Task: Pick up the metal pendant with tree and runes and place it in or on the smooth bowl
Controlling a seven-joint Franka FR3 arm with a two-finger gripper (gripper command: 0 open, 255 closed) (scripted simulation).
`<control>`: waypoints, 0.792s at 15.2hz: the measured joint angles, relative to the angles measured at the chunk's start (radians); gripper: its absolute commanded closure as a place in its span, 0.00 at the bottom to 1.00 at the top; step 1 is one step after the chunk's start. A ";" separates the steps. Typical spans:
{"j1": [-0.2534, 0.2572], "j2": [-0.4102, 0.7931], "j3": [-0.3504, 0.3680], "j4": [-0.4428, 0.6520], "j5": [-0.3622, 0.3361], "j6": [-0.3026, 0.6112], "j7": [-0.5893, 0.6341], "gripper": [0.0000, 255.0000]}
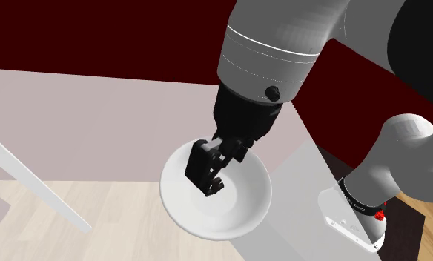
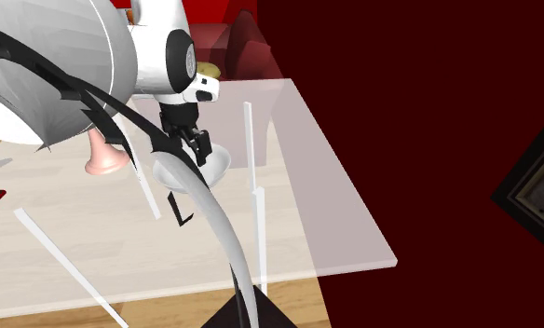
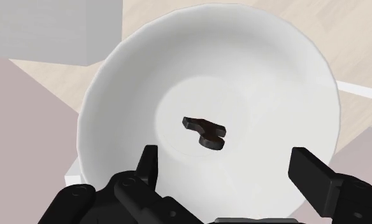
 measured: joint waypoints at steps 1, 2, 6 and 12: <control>0.000 0.000 0.000 0.000 0.000 0.000 0.000 0.00; 0.000 -0.010 -0.007 0.008 0.003 -0.016 -0.004 0.00; -0.004 -0.018 -0.022 0.095 -0.003 -0.112 -0.002 0.00; -0.004 -0.021 -0.026 0.106 -0.003 -0.128 -0.002 0.00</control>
